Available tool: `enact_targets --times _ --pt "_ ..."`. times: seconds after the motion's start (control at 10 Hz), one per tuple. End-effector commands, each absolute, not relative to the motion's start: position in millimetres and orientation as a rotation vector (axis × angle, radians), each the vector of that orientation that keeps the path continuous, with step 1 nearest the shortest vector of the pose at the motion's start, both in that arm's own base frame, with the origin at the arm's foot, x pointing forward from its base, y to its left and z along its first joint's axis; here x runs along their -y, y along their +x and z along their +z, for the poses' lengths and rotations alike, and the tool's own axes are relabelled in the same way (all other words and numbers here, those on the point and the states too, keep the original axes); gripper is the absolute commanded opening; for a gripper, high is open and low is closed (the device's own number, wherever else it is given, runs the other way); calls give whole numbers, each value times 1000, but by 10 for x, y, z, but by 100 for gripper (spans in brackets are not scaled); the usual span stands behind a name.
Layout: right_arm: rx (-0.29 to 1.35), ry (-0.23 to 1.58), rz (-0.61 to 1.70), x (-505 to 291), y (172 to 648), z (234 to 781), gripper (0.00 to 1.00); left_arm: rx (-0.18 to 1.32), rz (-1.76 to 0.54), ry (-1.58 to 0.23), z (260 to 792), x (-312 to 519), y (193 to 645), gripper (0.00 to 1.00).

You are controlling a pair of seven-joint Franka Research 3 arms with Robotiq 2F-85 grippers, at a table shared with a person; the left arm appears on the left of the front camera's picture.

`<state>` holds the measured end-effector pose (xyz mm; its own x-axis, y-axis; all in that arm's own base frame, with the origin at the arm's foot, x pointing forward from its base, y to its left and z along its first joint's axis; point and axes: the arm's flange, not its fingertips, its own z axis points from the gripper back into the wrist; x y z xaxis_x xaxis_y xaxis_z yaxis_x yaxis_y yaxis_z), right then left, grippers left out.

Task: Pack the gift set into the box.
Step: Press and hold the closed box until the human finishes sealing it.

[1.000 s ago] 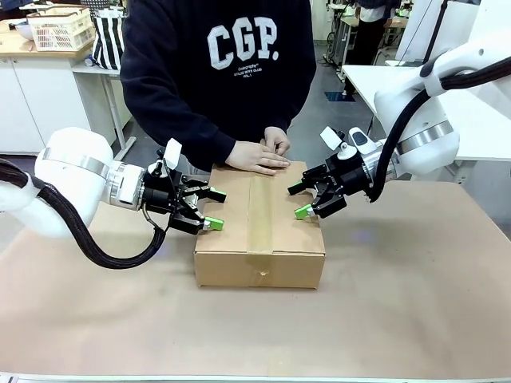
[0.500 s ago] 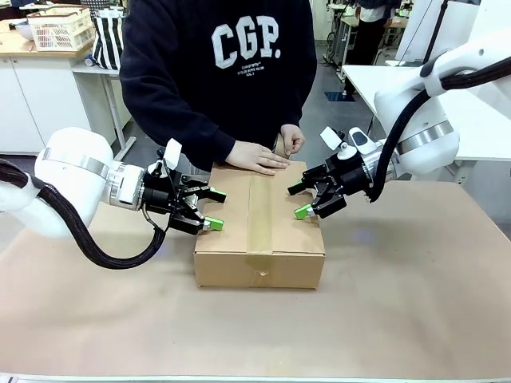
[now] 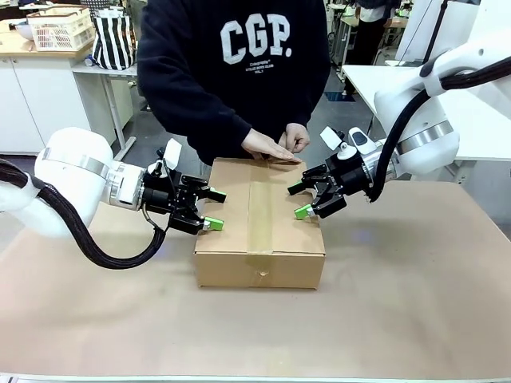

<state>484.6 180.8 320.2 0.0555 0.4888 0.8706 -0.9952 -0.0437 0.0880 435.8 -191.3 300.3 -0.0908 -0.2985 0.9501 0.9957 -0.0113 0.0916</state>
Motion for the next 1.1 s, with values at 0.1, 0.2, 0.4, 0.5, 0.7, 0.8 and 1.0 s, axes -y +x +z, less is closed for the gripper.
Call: enact_targets --times 0.1,0.2,0.4,0.5,0.7,0.8,1.0 --pt "734 898 1396 -1798 4837 3148 100 1046 -1404 -932 2977 1902 4339 100" --pt "734 898 1396 -1798 4837 3148 100 1046 -1404 -932 2977 1902 4339 100" --pt "734 898 1396 -1798 4837 3148 100 1046 -1404 -932 2977 1902 4339 100" --pt "734 898 1396 -1798 4837 3148 100 1046 -1404 -932 2977 1902 4339 100" --pt "734 898 1396 -1798 4837 3148 100 1046 -1404 -932 2977 1902 4339 100" --pt "734 898 1396 -1798 4837 3148 100 1046 -1404 -932 2977 1902 4339 100" --pt "734 898 1396 -1798 4837 3148 100 1046 -1404 -932 2977 1902 4339 100"
